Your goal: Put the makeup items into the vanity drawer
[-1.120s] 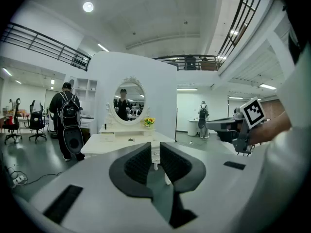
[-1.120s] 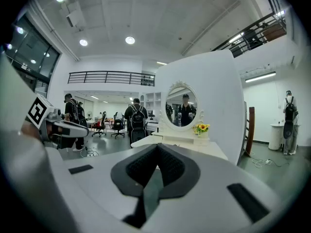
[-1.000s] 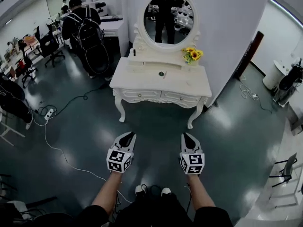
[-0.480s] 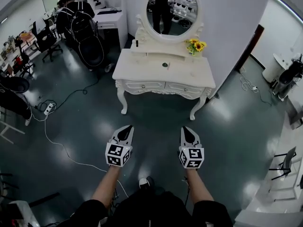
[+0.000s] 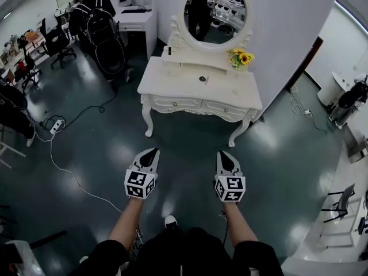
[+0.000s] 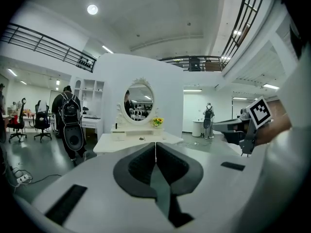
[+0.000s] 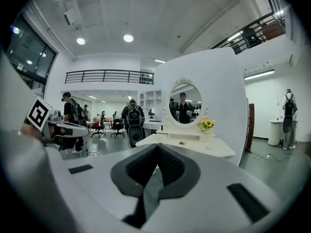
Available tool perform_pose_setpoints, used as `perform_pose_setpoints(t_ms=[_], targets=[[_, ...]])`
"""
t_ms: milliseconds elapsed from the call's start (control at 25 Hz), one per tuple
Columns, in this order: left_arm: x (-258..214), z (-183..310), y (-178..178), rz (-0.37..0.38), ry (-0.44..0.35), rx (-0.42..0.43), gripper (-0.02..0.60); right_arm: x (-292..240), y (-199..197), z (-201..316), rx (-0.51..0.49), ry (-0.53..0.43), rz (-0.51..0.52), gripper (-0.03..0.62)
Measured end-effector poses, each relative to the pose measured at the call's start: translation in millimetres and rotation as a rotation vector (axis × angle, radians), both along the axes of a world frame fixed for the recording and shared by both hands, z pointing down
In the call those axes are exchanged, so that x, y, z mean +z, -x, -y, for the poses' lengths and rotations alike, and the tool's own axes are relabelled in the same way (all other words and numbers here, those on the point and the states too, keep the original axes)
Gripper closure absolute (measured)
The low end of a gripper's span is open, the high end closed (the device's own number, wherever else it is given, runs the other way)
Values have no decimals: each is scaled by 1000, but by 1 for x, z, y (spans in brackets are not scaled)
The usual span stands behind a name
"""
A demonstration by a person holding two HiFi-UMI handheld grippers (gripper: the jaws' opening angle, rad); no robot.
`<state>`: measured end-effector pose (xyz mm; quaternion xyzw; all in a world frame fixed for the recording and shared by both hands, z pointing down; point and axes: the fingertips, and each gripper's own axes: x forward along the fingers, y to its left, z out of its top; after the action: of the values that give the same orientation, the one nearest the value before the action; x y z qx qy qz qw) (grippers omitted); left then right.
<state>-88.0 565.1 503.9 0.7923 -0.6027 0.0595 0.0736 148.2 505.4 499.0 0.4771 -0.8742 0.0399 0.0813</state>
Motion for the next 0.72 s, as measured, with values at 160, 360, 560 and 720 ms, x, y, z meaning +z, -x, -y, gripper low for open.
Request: perform_pose_setpoints(t_ms=[160,360,560,720], targets=[[-1,10,-6,4,2,21,560,-1,-1,5,15,-6,3,589],[-5,29,-11,13,2,41,560,-7,0,24,27,-22,14,589],[-3,60,-6,15,1,42,560,-6,12,54,12,-28,27,589],[-1,106,-7,8,4,33,560,-6,15,105,-4,-32,32,589]])
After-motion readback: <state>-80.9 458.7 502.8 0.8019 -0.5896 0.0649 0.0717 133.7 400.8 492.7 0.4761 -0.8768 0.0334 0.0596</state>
